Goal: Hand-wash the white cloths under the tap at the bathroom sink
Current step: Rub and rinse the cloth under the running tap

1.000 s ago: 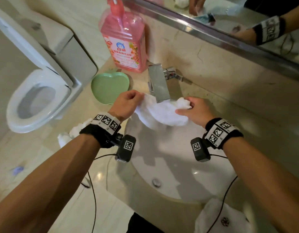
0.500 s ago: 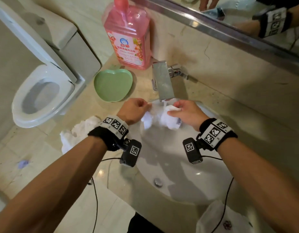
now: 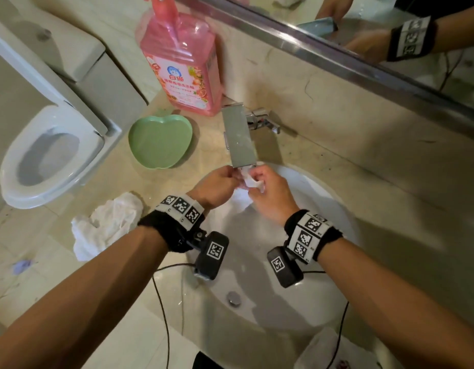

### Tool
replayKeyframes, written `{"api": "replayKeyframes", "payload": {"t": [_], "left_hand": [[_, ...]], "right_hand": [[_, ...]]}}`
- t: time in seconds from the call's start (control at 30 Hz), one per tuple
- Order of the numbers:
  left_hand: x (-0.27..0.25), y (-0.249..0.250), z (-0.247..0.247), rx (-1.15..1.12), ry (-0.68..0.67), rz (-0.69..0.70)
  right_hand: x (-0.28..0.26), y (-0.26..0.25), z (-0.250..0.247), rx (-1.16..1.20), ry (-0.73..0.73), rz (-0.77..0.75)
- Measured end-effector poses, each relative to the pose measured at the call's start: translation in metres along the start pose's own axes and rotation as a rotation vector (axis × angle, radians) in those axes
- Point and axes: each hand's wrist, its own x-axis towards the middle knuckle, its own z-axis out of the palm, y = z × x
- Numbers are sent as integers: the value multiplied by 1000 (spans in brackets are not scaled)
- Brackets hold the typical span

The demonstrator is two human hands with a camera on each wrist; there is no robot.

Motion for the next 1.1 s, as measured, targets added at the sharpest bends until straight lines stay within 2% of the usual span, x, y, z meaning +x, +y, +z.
{"api": "replayKeyframes", "payload": {"t": [0.07, 0.1, 0.13, 0.27, 0.3, 0.53, 0.67, 0.77, 0.9, 1.03, 1.1], "left_hand": [[3, -6, -8, 332, 93, 48], [4, -11, -11, 401, 125, 49], [3, -14, -14, 390, 121, 44], [-2, -21, -21, 180, -88, 90], [-4, -20, -24, 166, -100, 115], [-33, -8, -65, 429, 257, 366], [-58, 9, -72, 483, 350, 580], [-71, 19, -75, 569, 374, 676], [-78, 21, -71, 723, 362, 657], [-79, 7, -54, 845, 242, 549], [-79, -3, -44, 826, 205, 516]], "right_hand": [[-1, -3, -8, 5, -93, -10], [-2, -5, -12, 22, -139, -16], [-4, -7, -15, 53, -174, -25], [-12, -17, -27, 210, -205, -65], [-13, -20, -30, 225, -199, -69], [-19, -30, -56, 30, -25, -141], [-29, -39, -63, 13, 71, -177], [-36, -50, -71, 49, 129, -224], [-37, -57, -73, 13, 146, -231], [-37, -50, -68, -17, 130, -204], [-36, -47, -68, -36, 117, -186]]}}
